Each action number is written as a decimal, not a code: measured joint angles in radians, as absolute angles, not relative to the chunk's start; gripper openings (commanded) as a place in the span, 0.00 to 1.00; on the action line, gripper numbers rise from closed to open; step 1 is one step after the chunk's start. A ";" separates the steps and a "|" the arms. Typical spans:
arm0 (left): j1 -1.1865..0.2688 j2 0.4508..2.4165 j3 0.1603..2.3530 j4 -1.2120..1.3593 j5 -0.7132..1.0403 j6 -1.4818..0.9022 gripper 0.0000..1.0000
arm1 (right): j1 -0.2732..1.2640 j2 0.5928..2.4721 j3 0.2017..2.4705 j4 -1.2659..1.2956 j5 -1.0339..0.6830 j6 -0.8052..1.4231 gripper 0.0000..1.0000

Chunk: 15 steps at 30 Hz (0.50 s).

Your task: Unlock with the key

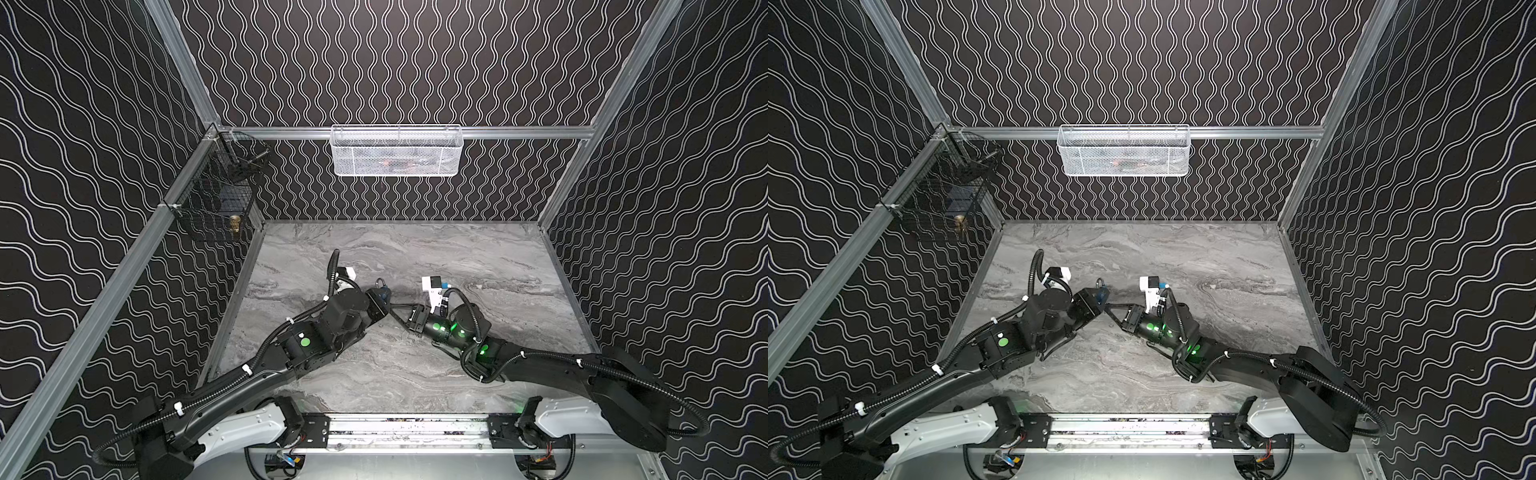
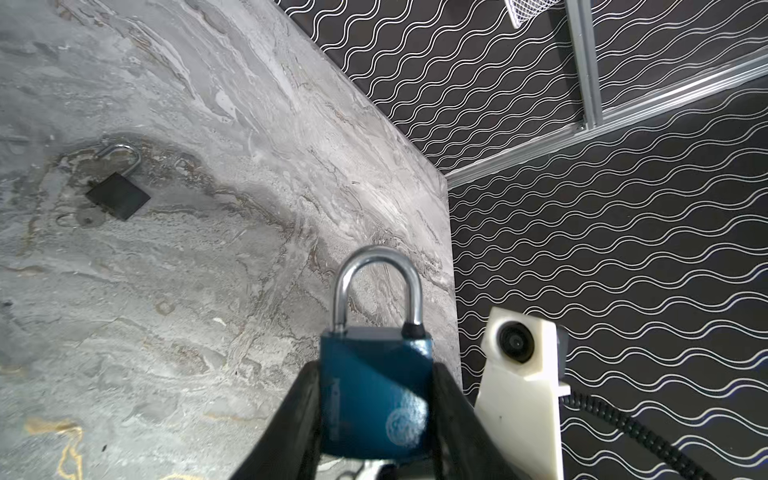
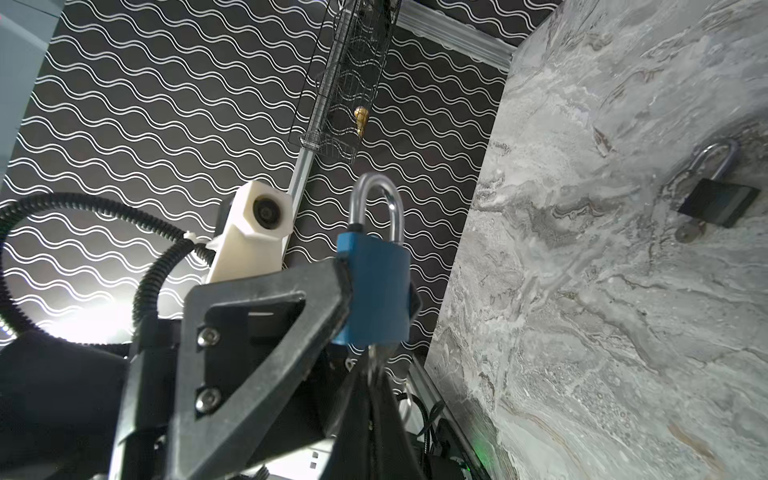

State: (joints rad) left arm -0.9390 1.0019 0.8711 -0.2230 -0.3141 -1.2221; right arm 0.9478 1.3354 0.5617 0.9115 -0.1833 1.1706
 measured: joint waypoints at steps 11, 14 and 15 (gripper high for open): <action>-0.939 1.021 0.865 -0.163 -0.315 -1.228 0.00 | 0.936 1.335 0.575 0.925 -0.188 1.194 0.00; -0.939 1.021 0.867 -0.146 -0.307 -1.229 0.00 | 0.934 1.317 0.574 0.910 -0.180 1.196 0.00; -0.939 1.017 0.866 -0.134 -0.301 -1.232 0.00 | 0.931 1.313 0.572 0.917 -0.182 1.197 0.00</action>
State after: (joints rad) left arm -0.9386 1.0172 0.8661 -0.1341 -0.3008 -1.2324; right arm 0.9314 1.3128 0.5724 0.9173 -0.1818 1.1969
